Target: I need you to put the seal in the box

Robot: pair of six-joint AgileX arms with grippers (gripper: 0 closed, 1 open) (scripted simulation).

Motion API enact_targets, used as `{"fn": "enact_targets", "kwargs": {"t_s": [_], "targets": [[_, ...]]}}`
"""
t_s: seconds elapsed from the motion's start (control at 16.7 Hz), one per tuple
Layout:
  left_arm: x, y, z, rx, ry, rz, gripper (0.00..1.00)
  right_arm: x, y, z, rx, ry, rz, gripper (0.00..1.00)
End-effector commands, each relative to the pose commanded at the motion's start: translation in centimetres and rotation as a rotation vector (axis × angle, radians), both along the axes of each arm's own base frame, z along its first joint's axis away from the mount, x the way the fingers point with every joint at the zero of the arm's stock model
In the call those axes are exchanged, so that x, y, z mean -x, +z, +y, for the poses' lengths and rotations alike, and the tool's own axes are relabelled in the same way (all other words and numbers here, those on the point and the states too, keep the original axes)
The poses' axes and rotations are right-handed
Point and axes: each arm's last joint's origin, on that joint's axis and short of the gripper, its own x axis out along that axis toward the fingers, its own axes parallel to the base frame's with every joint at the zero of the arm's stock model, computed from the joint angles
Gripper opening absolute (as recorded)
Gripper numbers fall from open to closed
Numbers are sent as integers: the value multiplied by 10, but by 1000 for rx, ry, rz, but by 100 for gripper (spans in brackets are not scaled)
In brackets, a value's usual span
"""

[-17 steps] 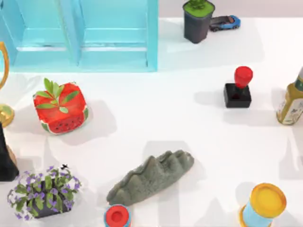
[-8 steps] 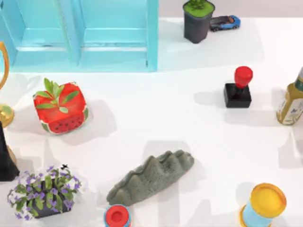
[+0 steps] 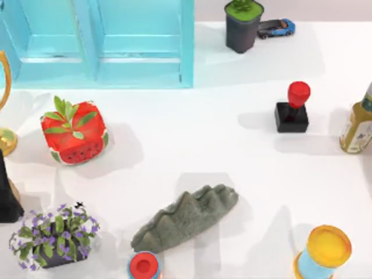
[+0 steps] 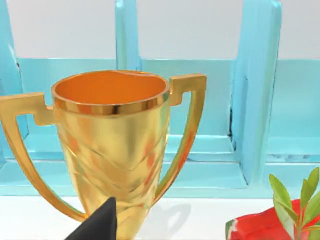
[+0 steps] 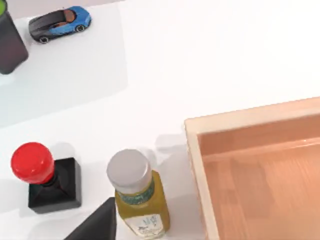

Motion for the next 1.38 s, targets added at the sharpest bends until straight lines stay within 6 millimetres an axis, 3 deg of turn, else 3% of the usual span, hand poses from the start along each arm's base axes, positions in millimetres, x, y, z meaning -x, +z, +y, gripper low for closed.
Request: {"fn": "enact_targets", "kwargs": {"t_s": [0.12, 0.24, 0.48, 0.66, 0.84, 1.08, 1.38], "targets": [[0, 0, 0, 0, 0, 0, 100, -42, 14, 2, -20, -5, 135, 100], [0, 0, 0, 0, 0, 0, 100, -84, 15, 8, -34, -2, 272, 100], [0, 0, 0, 0, 0, 0, 100, -157, -9, 33, -42, 23, 518, 100], [0, 0, 0, 0, 0, 0, 100, -196, -34, 63, -32, 61, 645, 100], [0, 0, 0, 0, 0, 0, 100, -222, -57, 97, -17, 108, 721, 100], [0, 0, 0, 0, 0, 0, 100, -236, -85, 135, 5, 159, 796, 100], [0, 0, 0, 0, 0, 0, 100, -239, -96, 148, 15, 175, 825, 100]]}}
